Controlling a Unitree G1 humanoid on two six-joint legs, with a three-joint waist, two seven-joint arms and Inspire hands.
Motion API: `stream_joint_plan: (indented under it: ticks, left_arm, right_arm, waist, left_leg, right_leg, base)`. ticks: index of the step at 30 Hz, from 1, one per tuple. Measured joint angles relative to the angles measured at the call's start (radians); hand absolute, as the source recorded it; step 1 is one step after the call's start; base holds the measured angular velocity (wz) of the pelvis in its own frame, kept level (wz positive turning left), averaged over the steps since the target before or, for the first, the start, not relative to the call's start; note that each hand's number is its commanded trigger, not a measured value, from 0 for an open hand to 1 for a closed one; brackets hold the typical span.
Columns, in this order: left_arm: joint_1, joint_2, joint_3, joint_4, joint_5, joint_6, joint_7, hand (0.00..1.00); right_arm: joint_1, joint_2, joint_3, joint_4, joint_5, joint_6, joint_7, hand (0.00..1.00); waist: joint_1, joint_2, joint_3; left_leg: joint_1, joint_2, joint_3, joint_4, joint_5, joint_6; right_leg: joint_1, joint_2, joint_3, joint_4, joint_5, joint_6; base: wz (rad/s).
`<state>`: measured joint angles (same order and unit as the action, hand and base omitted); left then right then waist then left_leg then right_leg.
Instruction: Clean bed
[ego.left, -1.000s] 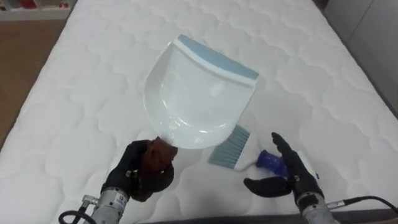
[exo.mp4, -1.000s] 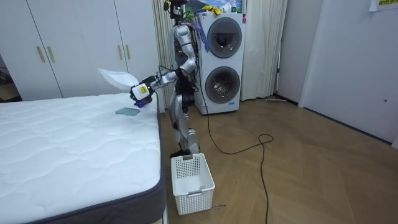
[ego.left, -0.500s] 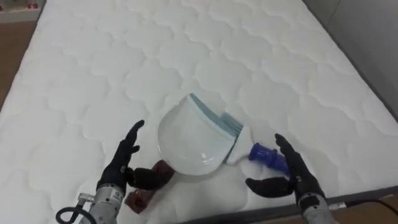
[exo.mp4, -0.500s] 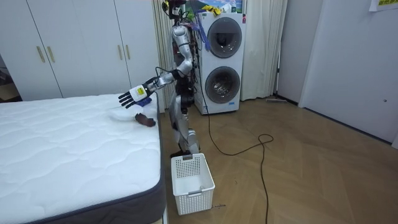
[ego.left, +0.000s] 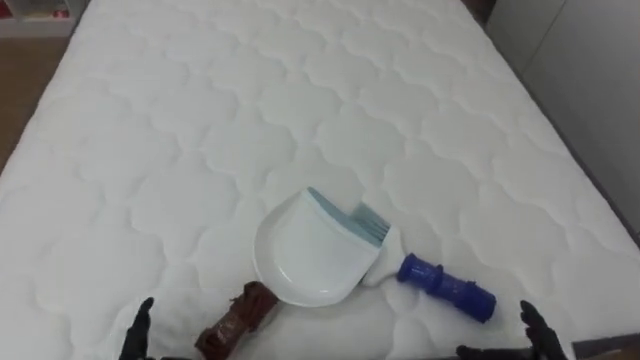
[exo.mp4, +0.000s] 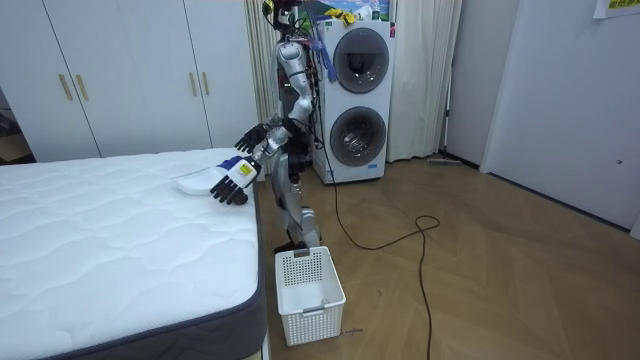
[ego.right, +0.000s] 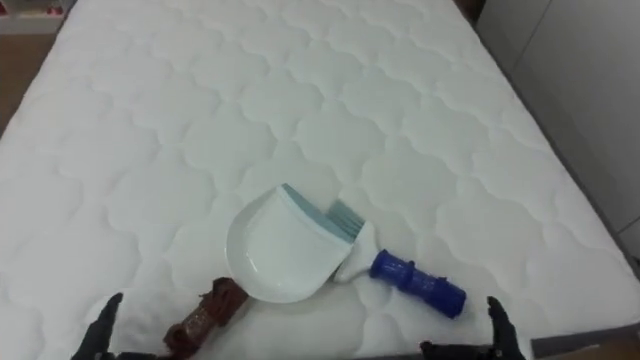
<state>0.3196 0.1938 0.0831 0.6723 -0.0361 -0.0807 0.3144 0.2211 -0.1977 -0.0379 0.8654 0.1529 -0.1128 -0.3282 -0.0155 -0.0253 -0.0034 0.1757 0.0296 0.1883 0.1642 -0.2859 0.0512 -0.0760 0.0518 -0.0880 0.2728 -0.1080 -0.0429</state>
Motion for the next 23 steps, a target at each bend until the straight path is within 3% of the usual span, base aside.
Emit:
stream_joint_plan:
  ticks: [3,7,10,15,23]
  left_arm:
    - [0.035,-0.010,0.088,0.048,-0.077,-0.004,0.052,0.00]
    - [0.044,-0.018,0.174,0.151,-0.094,-0.001,0.090,0.00]
    - [0.063,-0.020,0.179,0.208,-0.092,0.018,0.087,0.00]
    - [0.059,-0.028,0.178,0.362,-0.091,0.088,0.027,0.00]
    - [0.009,-0.028,0.145,0.455,-0.034,0.155,-0.115,0.00]
  right_arm:
    - [0.013,0.002,-0.077,0.091,0.035,0.004,-0.023,0.00]
    - [0.042,0.003,-0.119,0.171,0.038,0.018,-0.019,0.00]
    - [0.040,0.008,-0.124,0.244,0.037,0.051,-0.013,0.00]
    - [0.042,0.011,-0.127,0.300,-0.042,0.121,0.079,0.00]
    - [-0.001,0.011,-0.092,0.348,-0.212,0.179,0.232,0.00]
  waist:
    - [0.015,-0.003,0.0021]
    - [0.025,0.000,0.0030]
    - [0.022,0.005,0.0036]
    - [0.021,0.016,0.0082]
    - [0.019,0.022,0.0074]
  left_leg:
    - [0.008,0.000,0.002,-0.001,0.000,0.000]
    - [0.036,0.002,-0.001,-0.016,0.000,0.000]
    - [0.040,0.000,-0.020,-0.037,-0.005,0.000]
    - [0.037,-0.001,-0.022,-0.035,-0.006,0.000]
    - [0.023,-0.004,-0.029,-0.024,-0.006,0.000]
  right_leg:
    - [0.007,0.001,0.005,-0.002,-0.001,0.001]
    - [0.037,0.004,0.002,-0.022,-0.002,0.002]
    - [0.038,0.003,-0.016,-0.023,-0.001,0.003]
    - [0.034,0.002,-0.013,-0.012,-0.001,0.003]
    - [0.028,0.001,-0.011,-0.014,-0.001,0.003]
  base:
    - [-0.05]
    - [0.01]
    - [0.15]
    - [0.01]
    - [0.01]
